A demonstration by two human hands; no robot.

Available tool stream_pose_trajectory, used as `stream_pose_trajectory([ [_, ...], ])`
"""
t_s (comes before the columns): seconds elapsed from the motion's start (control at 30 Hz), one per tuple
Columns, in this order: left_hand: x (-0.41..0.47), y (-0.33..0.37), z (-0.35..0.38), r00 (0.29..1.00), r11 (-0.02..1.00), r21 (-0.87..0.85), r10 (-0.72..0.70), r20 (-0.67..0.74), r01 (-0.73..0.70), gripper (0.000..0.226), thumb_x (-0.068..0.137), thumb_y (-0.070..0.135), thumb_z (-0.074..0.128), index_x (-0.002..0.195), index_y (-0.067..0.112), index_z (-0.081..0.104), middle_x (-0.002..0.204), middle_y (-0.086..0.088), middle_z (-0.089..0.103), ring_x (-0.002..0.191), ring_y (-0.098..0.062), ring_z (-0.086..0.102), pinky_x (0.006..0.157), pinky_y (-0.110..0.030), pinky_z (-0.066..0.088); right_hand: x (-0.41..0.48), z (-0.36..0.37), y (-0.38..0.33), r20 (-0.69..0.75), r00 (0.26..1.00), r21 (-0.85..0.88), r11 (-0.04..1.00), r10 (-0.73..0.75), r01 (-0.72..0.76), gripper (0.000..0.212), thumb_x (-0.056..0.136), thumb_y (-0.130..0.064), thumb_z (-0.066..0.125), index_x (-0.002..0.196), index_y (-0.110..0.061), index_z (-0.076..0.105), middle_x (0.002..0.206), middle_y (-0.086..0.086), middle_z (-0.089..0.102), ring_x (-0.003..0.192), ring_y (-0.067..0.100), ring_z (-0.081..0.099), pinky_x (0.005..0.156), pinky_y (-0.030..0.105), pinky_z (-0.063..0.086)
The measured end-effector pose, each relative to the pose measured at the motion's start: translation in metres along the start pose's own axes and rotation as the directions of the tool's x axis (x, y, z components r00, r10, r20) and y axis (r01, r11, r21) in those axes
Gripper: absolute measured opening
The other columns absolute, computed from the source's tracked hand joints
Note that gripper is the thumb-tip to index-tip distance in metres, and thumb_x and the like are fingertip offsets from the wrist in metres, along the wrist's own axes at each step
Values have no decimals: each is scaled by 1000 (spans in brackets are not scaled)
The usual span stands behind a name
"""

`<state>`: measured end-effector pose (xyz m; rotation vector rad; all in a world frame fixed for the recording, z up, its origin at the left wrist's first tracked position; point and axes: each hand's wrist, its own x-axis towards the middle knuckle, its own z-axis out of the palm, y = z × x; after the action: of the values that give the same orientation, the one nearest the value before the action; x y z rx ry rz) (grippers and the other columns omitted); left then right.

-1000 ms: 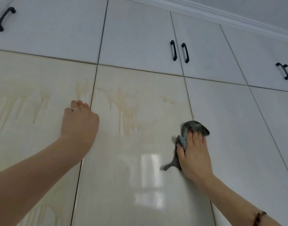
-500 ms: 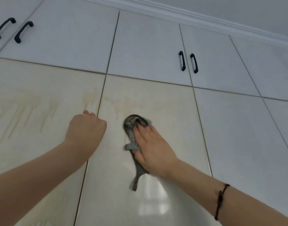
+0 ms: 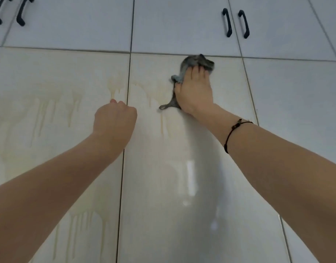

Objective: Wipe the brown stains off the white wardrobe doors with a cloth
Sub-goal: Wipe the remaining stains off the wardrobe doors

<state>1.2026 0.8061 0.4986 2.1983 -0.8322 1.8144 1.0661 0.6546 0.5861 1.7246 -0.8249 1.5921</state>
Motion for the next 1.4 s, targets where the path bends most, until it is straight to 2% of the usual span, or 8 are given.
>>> stream_pose_trajectory([
  [0.17,-5,-2,0,999,998,57,-35,-20,36,24,67,-5,69,83,10,59,63,-4,18,49,-20,9,39,-27,10,-43,1,29,63,675,-3,676,-736,737,64,102,-35,41,155,-1,26,160,18,28,149,32,25,125,39,10],
  [0.3,-3,-1,8,999,998,55,-5,-51,7,25,70,-8,64,90,7,65,80,-7,51,52,-21,28,42,-27,16,-18,-2,112,-36,987,-54,987,-154,152,61,102,-29,34,150,8,29,151,29,35,139,41,32,119,45,20],
  [0.47,-1,2,13,998,998,53,-38,-42,40,25,75,-7,62,97,4,65,100,-12,58,70,-27,50,52,-33,29,1,2,65,-50,928,38,930,368,-367,62,102,-30,32,147,12,26,152,33,31,142,43,28,120,49,15],
  [0.6,0,4,12,998,996,74,-54,-34,56,29,71,-7,60,97,5,65,80,-8,44,62,-26,42,44,-31,22,-22,5,-10,-76,982,134,974,-175,184,64,98,-26,43,149,10,30,152,31,33,144,45,27,121,49,16],
  [0.7,-1,2,7,998,996,61,-68,-10,68,33,62,-12,56,91,0,68,83,-12,57,59,-29,57,43,-26,16,-85,1,-15,-34,762,83,758,-647,647,68,92,-29,49,148,7,37,152,27,38,143,41,34,122,47,19],
  [0.97,-1,6,12,997,982,169,-81,-18,83,40,80,-2,60,120,4,65,115,-12,62,90,-25,65,53,-33,31,-189,14,22,34,556,20,557,-831,830,66,94,-38,46,147,2,42,150,21,45,140,36,39,122,46,23],
  [1.17,-2,5,13,998,977,202,-63,-16,65,46,80,-4,62,125,2,62,123,-15,60,97,-27,65,58,-34,40,-87,6,15,-22,930,23,930,-366,366,68,101,-40,31,156,-2,23,162,17,25,150,29,23,124,40,11],
  [1.4,-3,8,19,996,974,219,-44,-72,58,55,89,-2,54,143,-6,44,147,-24,46,126,-35,57,86,-37,55,-8,10,-18,-44,998,80,996,33,-29,69,102,-39,30,156,2,16,162,20,19,150,33,16,124,43,6],
])
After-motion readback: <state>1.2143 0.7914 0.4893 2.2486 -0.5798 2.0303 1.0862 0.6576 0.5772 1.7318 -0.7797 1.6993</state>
